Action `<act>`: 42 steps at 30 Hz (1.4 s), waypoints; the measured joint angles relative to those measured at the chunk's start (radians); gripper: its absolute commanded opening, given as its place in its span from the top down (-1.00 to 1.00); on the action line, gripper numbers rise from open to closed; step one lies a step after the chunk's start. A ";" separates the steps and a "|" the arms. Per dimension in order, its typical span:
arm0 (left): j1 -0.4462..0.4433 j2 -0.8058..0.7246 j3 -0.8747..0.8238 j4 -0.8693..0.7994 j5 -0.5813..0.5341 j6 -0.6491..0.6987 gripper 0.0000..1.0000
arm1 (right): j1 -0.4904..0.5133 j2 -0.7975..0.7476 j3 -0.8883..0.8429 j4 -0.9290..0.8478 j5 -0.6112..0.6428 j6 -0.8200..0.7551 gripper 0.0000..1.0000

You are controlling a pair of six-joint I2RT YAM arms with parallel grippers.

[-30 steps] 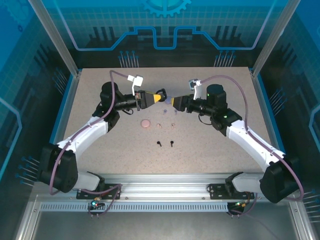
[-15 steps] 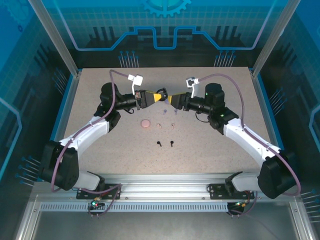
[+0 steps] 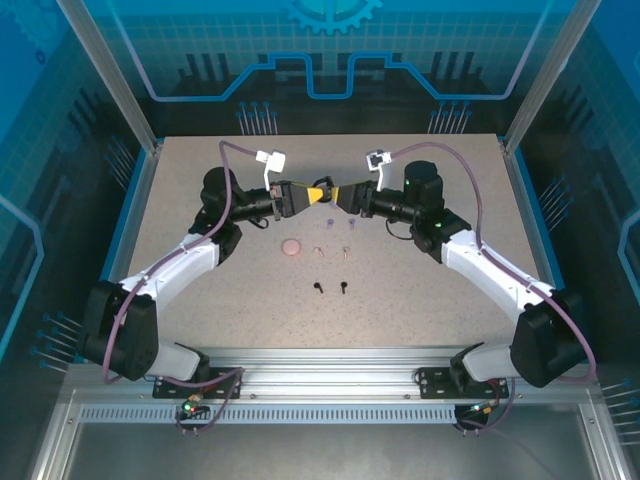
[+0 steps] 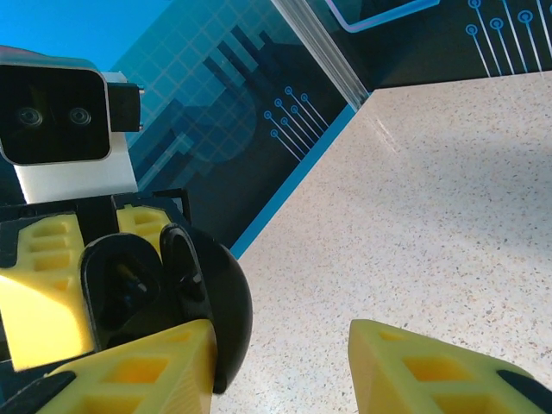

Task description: Insert the wireless bluetooth earbuds into the charging case

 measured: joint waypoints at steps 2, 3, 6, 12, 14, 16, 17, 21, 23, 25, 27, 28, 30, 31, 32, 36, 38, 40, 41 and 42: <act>-0.002 0.001 0.000 0.000 0.004 0.000 1.00 | 0.002 0.001 0.000 0.000 0.000 0.000 0.17; -0.001 0.001 0.000 0.000 0.006 0.000 1.00 | 0.003 0.002 0.000 0.000 0.000 0.002 0.18; -0.002 0.002 0.000 0.000 0.006 0.000 1.00 | 0.005 0.002 0.000 0.002 -0.001 0.004 0.33; -0.002 0.008 -0.006 0.000 0.000 0.000 1.00 | 0.011 0.005 0.002 0.009 -0.013 0.013 0.74; -0.002 0.011 -0.006 0.001 -0.006 0.000 0.99 | 0.012 0.010 0.008 0.005 -0.012 0.017 0.91; -0.002 0.013 -0.006 0.000 -0.011 0.000 0.70 | 0.012 0.014 0.011 0.003 -0.011 0.019 1.00; -0.002 0.014 -0.006 0.000 -0.015 0.000 0.45 | 0.012 0.017 0.014 0.000 -0.011 0.016 1.00; -0.014 0.020 -0.006 -0.005 -0.021 0.004 -0.19 | 0.013 0.030 0.047 -0.034 -0.006 0.010 1.00; -0.021 0.025 -0.006 -0.021 -0.026 0.019 -0.31 | 0.012 0.033 0.069 -0.063 0.008 -0.002 1.00; -0.021 0.030 -0.003 -0.051 -0.032 0.038 -0.41 | 0.011 0.035 0.097 -0.106 0.025 -0.019 1.00; -0.012 0.035 0.017 -0.103 -0.039 0.069 -0.48 | 0.003 0.039 0.133 -0.164 0.047 -0.043 1.00; -0.006 0.038 0.031 -0.127 -0.040 0.084 -0.51 | -0.003 0.041 0.148 -0.188 0.053 -0.055 1.00; 0.008 0.042 0.080 -0.192 -0.043 0.126 -0.55 | -0.026 0.043 0.180 -0.239 0.063 -0.082 1.00; 0.014 0.042 0.104 -0.219 -0.045 0.144 -0.56 | -0.038 0.043 0.193 -0.263 0.066 -0.095 1.00; 0.021 0.042 0.137 -0.252 -0.047 0.169 -0.57 | -0.051 0.046 0.209 -0.288 0.069 -0.109 1.00; 0.042 0.060 0.268 -0.378 -0.046 0.269 -0.61 | -0.095 0.078 0.289 -0.383 0.068 -0.184 1.00; 0.045 0.079 0.332 -0.447 -0.045 0.321 -0.63 | -0.102 0.098 0.327 -0.429 0.067 -0.235 1.00; 0.046 0.105 0.393 -0.520 -0.038 0.377 -0.64 | -0.103 0.117 0.362 -0.479 0.061 -0.293 1.00; 0.046 0.124 0.428 -0.562 -0.036 0.406 -0.65 | -0.103 0.127 0.378 -0.502 0.056 -0.325 1.00; 0.046 0.143 0.460 -0.602 -0.031 0.435 -0.65 | -0.103 0.138 0.394 -0.523 0.052 -0.359 1.00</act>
